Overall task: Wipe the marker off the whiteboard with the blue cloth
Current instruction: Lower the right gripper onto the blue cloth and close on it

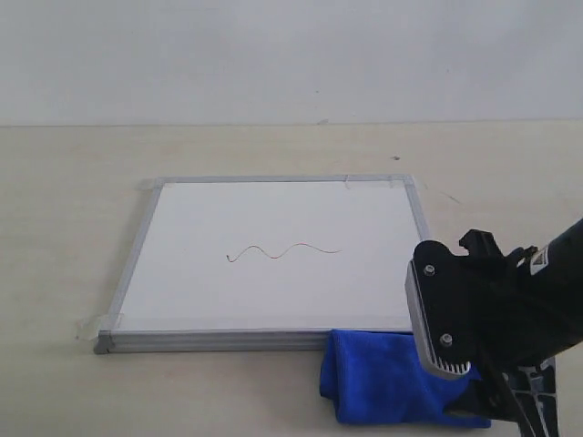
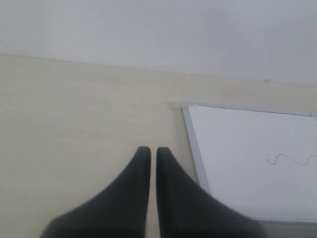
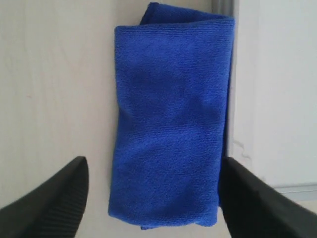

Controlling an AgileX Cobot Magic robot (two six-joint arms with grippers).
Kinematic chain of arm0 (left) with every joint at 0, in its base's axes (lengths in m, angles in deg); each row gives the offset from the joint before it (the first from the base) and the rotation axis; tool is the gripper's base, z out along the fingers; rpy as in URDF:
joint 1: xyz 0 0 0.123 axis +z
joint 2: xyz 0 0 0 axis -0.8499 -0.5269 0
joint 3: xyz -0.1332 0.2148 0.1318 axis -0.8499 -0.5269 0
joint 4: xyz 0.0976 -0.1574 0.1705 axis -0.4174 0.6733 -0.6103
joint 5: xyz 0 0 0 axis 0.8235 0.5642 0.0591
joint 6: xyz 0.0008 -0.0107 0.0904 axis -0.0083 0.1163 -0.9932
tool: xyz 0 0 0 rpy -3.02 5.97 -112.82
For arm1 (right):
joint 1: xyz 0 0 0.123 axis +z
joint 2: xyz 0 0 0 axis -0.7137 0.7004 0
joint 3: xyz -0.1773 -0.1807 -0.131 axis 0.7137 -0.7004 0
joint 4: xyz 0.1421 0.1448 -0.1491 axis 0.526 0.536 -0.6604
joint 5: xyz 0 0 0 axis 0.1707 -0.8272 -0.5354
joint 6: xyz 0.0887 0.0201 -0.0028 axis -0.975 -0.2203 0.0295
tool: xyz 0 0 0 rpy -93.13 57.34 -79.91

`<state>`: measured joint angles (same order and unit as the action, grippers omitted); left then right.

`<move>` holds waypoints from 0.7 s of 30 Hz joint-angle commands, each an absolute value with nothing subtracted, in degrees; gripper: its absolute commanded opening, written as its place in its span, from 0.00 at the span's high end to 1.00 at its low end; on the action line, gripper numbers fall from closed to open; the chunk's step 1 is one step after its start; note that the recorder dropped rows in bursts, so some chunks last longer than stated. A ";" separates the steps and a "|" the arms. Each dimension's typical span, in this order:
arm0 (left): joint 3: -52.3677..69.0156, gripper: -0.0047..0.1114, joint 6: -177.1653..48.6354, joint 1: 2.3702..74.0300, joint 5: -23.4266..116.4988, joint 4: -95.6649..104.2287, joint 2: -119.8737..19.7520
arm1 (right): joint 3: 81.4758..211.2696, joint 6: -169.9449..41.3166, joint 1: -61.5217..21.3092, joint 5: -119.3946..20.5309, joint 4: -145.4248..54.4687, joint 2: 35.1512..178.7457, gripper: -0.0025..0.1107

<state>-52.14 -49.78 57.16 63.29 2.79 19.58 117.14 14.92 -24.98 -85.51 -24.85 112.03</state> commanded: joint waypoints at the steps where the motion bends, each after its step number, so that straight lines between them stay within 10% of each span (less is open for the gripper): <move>1: -52.37 0.92 -50.06 56.98 63.46 3.24 19.75 | 116.84 16.54 -24.92 -84.33 -22.14 111.88 0.40; 21: -52.37 0.92 -50.06 56.98 63.46 3.24 19.75 | 116.95 16.10 -17.07 -69.73 -21.77 121.81 0.40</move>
